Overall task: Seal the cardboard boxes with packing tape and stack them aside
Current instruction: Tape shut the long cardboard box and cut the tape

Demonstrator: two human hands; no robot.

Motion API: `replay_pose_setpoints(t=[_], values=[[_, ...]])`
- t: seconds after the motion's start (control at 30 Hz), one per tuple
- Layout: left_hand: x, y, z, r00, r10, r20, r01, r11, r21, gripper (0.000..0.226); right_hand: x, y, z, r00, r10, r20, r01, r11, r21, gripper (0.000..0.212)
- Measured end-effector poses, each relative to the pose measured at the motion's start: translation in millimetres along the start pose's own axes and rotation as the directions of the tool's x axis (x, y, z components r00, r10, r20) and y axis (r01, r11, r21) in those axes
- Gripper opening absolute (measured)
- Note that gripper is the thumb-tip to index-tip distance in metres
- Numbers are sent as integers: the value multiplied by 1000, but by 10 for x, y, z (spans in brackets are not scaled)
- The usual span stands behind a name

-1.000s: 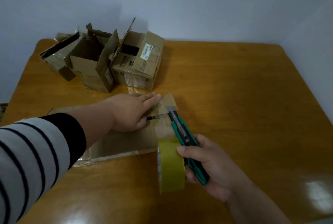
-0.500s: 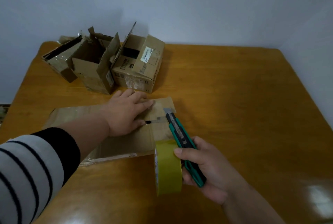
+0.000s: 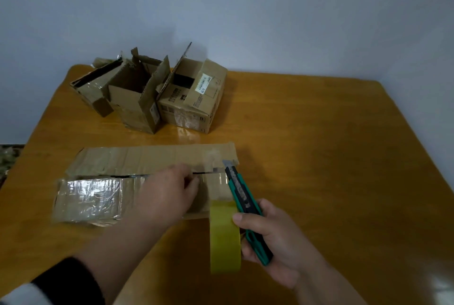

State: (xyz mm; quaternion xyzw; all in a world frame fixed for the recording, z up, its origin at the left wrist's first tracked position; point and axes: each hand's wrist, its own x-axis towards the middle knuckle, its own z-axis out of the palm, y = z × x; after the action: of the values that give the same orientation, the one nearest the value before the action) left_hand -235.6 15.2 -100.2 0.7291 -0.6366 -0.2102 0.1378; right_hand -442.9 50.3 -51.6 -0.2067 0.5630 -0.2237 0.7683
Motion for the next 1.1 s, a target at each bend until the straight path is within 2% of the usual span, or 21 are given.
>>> replay_pose_setpoints(t=[0.07, 0.1, 0.17, 0.2, 0.23, 0.27, 0.3, 0.43, 0.53, 0.6, 0.73, 0.83, 0.9, 0.97, 1.03, 1.1], values=[[-247, 52, 50, 983, -132, 126, 161, 952, -261, 23, -15, 41, 5, 1000, -6, -1, 6, 1000, -16, 38], [-378, 85, 66, 953, -195, 230, 278, 864, -419, 25, -23, 62, 6, 1000, -12, 1, 12, 1000, -26, 38], [-579, 168, 76, 857, -283, 431, 513, 551, -658, 26, -44, 109, 8, 1000, -30, 5, 30, 998, -48, 39], [-631, 203, 74, 805, -289, 518, 593, 381, -709, 29, -57, 132, 12, 999, -41, 7, 42, 998, -55, 39], [-656, 231, 69, 763, -277, 584, 644, 257, -720, 34, -69, 155, 16, 999, -52, 9, 53, 997, -58, 40], [-662, 252, 62, 732, -262, 629, 678, 187, -711, 39, -81, 176, 20, 998, -63, 10, 64, 996, -60, 40], [-657, 265, 53, 717, -250, 651, 694, 165, -701, 41, -90, 196, 22, 997, -74, 10, 74, 995, -61, 40], [-588, 299, 22, 740, -228, 633, 673, 269, -689, 40, -123, 252, 29, 995, -99, 28, 102, 989, -103, 38], [-544, 332, -18, 726, -190, 660, 687, 224, -691, 32, -149, 297, 59, 992, -121, 45, 126, 981, -146, 41], [-522, 356, -18, 732, -183, 656, 681, 243, -691, 26, -159, 316, 68, 989, -140, 51, 146, 976, -162, 43], [-520, 412, 59, 769, -284, 573, 638, 292, -712, 17, -211, 287, 51, 989, -133, 60, 143, 965, -221, 36], [-557, 424, 146, 784, -344, 517, 617, 345, -707, 16, -259, 166, -31, 987, -155, -36, 133, 929, -344, 25], [-588, 405, 184, 788, -338, 514, 613, 362, -702, 17, -280, 15, -139, 958, -275, -76, 180, 790, -587, 25], [-598, 375, 186, 781, -330, 531, 623, 344, -703, 16, -280, -153, -265, 914, -407, -12, 240, 561, -792, 27], [-589, 334, 174, 774, -325, 543, 630, 323, -706, 16, -249, -304, -362, 884, -457, 102, 275, 329, -903, 24], [-579, 302, 157, 774, -326, 543, 631, 312, -710, 16, -198, -419, -389, 873, -442, 205, 269, 87, -959, 21]])
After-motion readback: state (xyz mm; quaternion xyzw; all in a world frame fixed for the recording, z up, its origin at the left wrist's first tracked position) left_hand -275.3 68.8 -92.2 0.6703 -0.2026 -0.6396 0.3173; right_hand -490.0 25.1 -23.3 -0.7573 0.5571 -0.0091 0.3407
